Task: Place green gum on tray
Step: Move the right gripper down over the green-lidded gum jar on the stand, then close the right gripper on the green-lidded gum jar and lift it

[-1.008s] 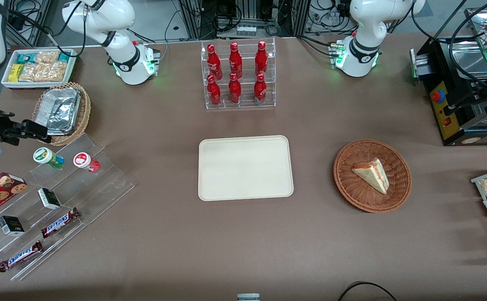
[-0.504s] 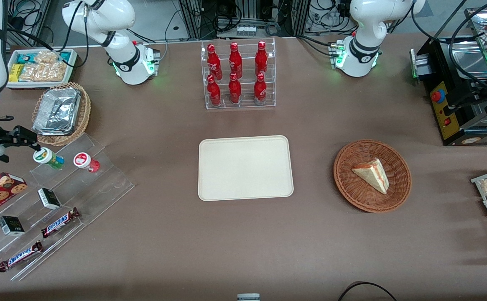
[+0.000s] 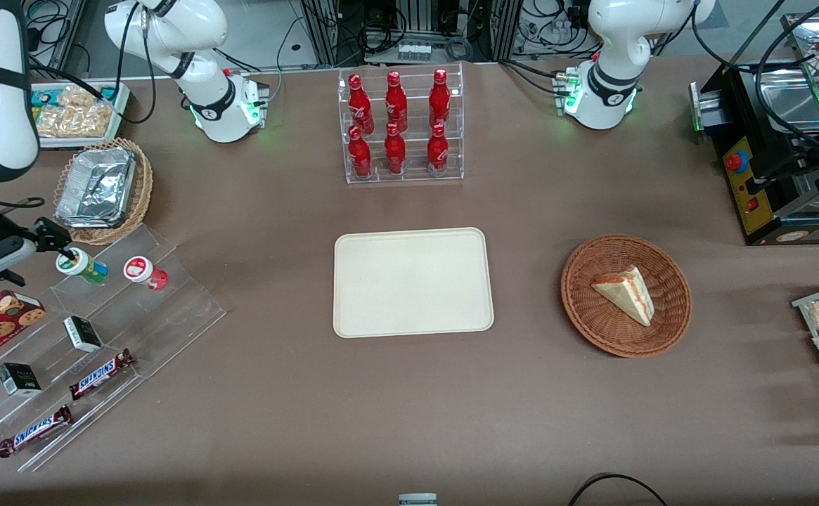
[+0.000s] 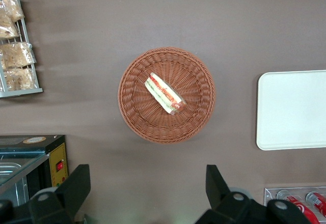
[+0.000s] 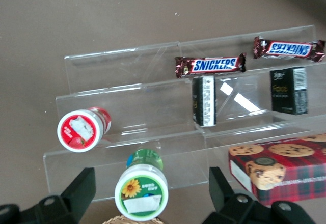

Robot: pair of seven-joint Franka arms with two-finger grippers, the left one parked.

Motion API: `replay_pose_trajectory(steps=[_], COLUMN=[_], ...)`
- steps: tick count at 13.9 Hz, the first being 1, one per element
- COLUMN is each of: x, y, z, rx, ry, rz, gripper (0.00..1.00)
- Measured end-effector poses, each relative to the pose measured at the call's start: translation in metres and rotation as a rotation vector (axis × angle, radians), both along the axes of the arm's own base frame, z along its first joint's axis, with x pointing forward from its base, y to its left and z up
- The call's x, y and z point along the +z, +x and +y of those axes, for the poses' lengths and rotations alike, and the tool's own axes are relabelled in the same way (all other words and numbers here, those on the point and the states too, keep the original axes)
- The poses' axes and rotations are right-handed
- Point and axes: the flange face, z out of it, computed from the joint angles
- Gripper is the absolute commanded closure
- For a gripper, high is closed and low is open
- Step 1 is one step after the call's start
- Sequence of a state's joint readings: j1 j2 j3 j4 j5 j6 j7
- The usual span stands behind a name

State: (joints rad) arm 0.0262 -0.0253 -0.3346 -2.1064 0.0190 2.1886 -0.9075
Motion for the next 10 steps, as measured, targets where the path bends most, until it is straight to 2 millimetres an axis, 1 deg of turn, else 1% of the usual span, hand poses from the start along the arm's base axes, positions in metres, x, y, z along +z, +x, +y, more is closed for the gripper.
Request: replay_pose_trajectory(steps=[3,6,9,10], x=[-0.02,-0.04,-0.047,-0.05], y=[-0.006,-0.016,-0.021,-0.022], z=[0.001,-0.006,-0.009,-0.01], rx=[-0.001,-0.021,-0.029,-0.033], ry=[0.002,-0.001,-0.001,0.0], rz=[0.012,0.003,0.005,0.007], gripper=[0.01,0.01,0.01,0.03])
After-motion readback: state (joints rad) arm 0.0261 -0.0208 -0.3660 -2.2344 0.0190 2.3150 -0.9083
